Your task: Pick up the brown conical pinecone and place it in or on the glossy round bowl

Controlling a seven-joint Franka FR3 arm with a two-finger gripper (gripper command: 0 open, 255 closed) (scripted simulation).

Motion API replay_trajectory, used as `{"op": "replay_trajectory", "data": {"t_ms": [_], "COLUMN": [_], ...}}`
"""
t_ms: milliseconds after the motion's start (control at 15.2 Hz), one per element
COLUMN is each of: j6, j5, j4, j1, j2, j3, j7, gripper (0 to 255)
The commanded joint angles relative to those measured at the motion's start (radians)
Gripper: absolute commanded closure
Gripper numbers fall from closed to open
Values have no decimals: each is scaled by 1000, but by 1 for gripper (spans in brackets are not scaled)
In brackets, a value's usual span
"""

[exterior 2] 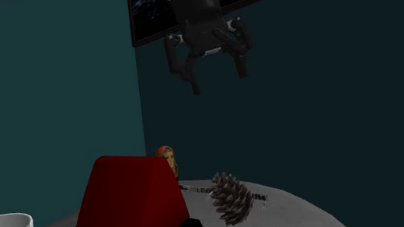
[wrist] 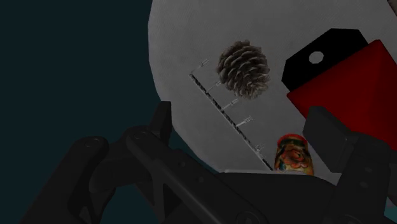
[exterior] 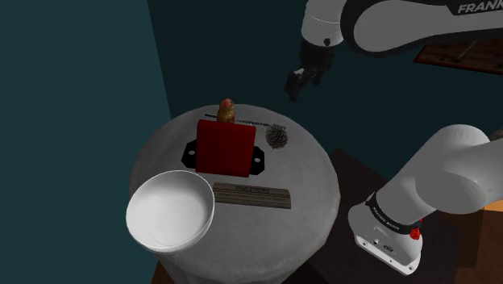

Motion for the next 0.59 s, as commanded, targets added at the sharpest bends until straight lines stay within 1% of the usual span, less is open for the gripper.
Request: {"op": "replay_trajectory", "data": {"t_ms": [0,264,528], "j6": [38,104,148], "j5": [-22,-88,-194], "j4": [-14,-22,-6], "j1": [-2,-19,-52], "j2": [54,186,349], "j3": [55,161,265], "j7": [59,186,339], "gripper": [0,0,0]}}
